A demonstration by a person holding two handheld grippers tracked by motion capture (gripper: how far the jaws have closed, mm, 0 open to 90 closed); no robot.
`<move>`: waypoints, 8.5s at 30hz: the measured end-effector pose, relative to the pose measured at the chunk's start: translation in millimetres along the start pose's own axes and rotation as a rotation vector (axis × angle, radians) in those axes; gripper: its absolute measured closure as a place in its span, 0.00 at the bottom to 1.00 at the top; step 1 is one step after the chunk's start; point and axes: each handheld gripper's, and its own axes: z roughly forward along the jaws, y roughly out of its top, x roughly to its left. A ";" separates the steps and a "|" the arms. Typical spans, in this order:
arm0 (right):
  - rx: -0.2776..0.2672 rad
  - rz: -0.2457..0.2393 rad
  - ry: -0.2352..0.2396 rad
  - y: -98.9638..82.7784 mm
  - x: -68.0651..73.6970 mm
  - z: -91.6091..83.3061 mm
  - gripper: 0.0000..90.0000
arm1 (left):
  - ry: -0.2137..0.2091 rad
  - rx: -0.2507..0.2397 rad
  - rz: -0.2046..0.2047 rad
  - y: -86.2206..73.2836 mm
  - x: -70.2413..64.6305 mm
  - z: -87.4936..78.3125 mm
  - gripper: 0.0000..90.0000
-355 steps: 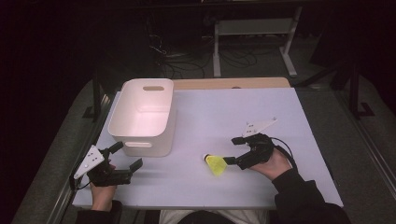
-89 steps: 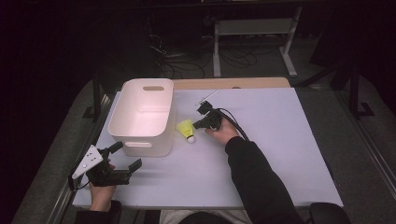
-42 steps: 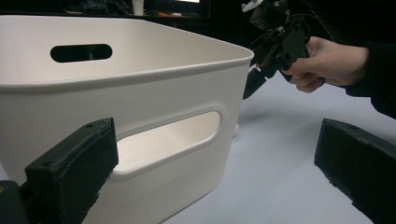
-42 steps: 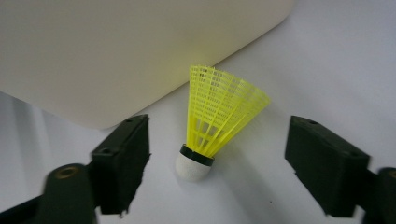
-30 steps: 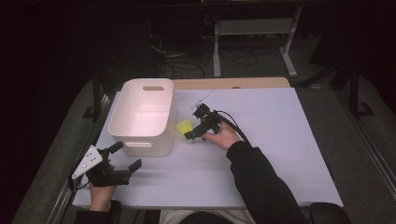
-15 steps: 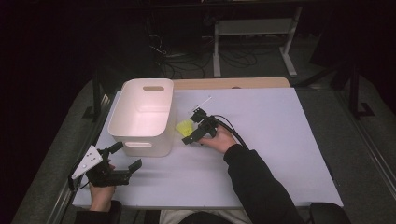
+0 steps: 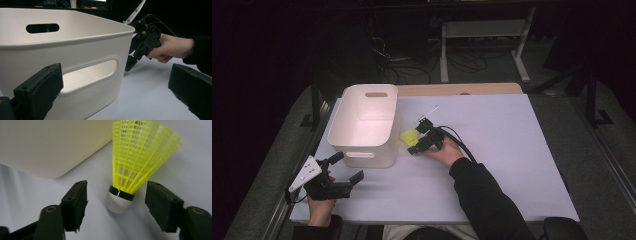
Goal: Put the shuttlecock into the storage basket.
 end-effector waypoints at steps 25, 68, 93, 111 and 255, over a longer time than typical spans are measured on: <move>0.024 0.075 -0.034 2.8 -1.9 3.6 0.69 | -0.004 0.006 0.000 -0.1 0.1 0.5 0.00; -0.064 0.075 -0.076 12.1 -11.1 -47.3 0.70 | -0.002 0.007 0.002 -0.2 0.0 0.4 0.00; -0.110 0.000 -0.124 30.4 0.6 -100.4 0.70 | -0.006 0.012 0.005 -0.3 -0.2 0.0 0.00; -0.125 -0.036 -0.144 44.0 12.1 -116.8 0.70 | -0.006 0.013 0.006 -0.4 -0.3 -0.1 0.00; -0.034 -0.303 0.034 107.8 104.3 -37.1 0.56 | -0.013 0.005 0.000 -0.3 -0.3 -0.3 0.00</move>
